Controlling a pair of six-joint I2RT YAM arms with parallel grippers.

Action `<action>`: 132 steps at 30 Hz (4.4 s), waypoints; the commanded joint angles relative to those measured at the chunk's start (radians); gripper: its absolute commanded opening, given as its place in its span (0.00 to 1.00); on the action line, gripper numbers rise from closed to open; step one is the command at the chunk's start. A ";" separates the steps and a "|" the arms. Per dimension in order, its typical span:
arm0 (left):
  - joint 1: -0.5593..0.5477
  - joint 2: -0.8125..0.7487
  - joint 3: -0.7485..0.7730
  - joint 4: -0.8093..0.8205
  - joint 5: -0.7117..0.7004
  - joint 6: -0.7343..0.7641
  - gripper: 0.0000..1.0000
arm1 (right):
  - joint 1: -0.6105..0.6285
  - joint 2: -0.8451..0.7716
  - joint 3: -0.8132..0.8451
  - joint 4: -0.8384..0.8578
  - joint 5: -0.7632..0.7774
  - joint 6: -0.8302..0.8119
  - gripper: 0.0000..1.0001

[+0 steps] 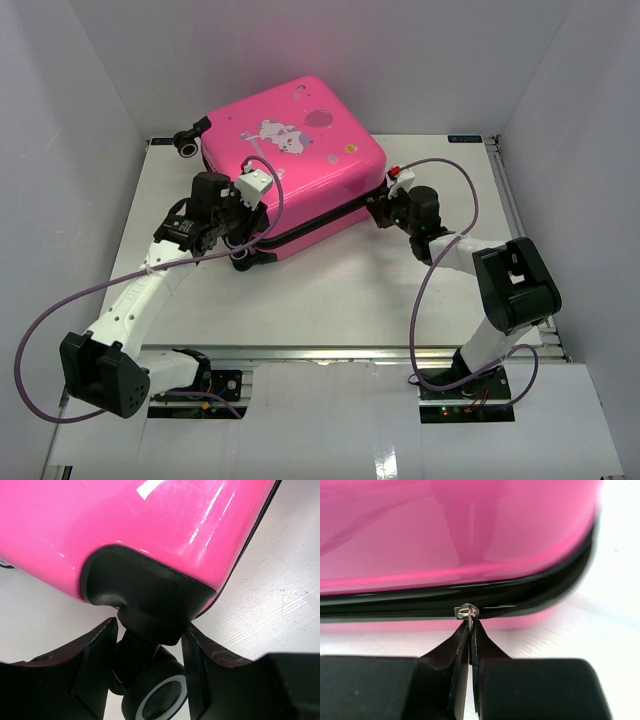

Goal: Pack the luggage

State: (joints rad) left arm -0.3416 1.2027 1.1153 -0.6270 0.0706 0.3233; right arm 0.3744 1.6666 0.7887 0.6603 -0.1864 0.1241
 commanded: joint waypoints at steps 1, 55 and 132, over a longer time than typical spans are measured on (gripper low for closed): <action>0.029 -0.080 0.009 0.118 -0.253 -0.082 0.00 | -0.085 -0.059 0.033 0.033 0.106 0.006 0.08; 0.133 0.018 0.245 0.117 -0.565 -0.644 0.03 | -0.090 0.645 0.555 0.542 -0.597 0.288 0.08; -0.171 0.505 0.598 0.081 -0.382 -0.395 0.19 | 0.254 0.375 0.523 0.014 -0.170 -0.014 0.08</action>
State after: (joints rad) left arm -0.4540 1.6541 1.6412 -0.5126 -0.2279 -0.1014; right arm 0.6696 2.0303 1.1934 0.7179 -0.4697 0.1788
